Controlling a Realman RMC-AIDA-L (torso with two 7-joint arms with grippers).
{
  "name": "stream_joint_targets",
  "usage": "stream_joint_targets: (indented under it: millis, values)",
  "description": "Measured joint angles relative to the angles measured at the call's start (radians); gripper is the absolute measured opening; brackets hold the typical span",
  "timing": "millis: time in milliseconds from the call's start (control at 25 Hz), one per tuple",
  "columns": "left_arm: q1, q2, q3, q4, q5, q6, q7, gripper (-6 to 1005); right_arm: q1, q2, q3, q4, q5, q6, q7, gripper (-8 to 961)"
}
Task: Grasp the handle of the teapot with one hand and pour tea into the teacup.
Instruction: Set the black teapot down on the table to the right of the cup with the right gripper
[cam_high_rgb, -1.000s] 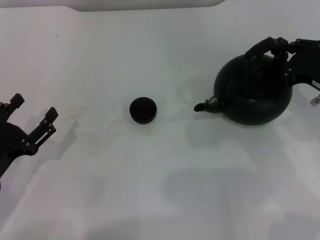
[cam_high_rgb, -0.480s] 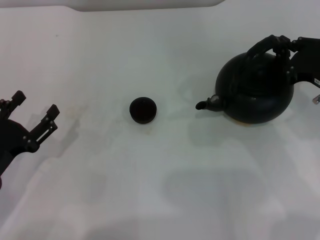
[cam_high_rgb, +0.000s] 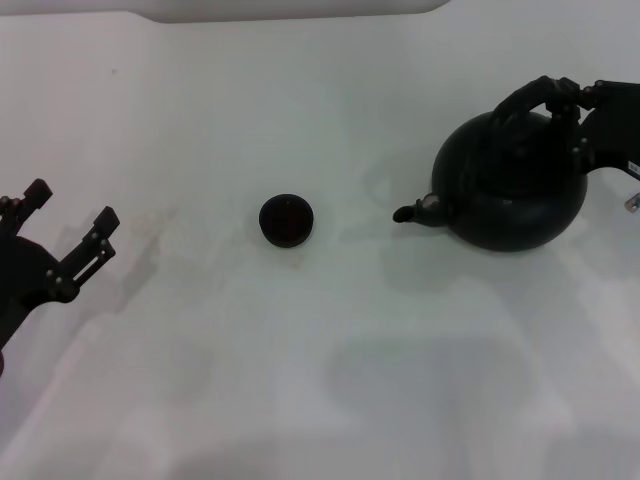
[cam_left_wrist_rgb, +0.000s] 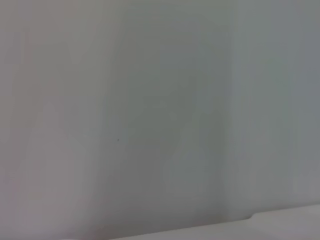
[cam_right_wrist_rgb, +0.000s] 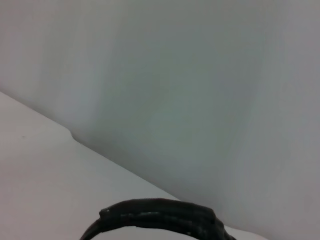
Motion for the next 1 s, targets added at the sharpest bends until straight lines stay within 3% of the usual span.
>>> stream_joint_targets:
  millis: [440,680,1000]
  values:
    - [0.0,0.0,0.0,-0.002,0.0,0.0,0.0,861,0.0,-0.001,0.008,-0.005,0.0,0.003,-0.001,116]
    - [0.0,0.0,0.0,-0.001,0.0,0.0,0.0,862,0.0,0.0,0.012,-0.006,0.0,0.005,-0.001,208]
    - [0.0,0.0,0.0,-0.001,0.0,0.0,0.0,861,-0.011,-0.003,0.03,-0.008,0.0,0.037,0.006,241]
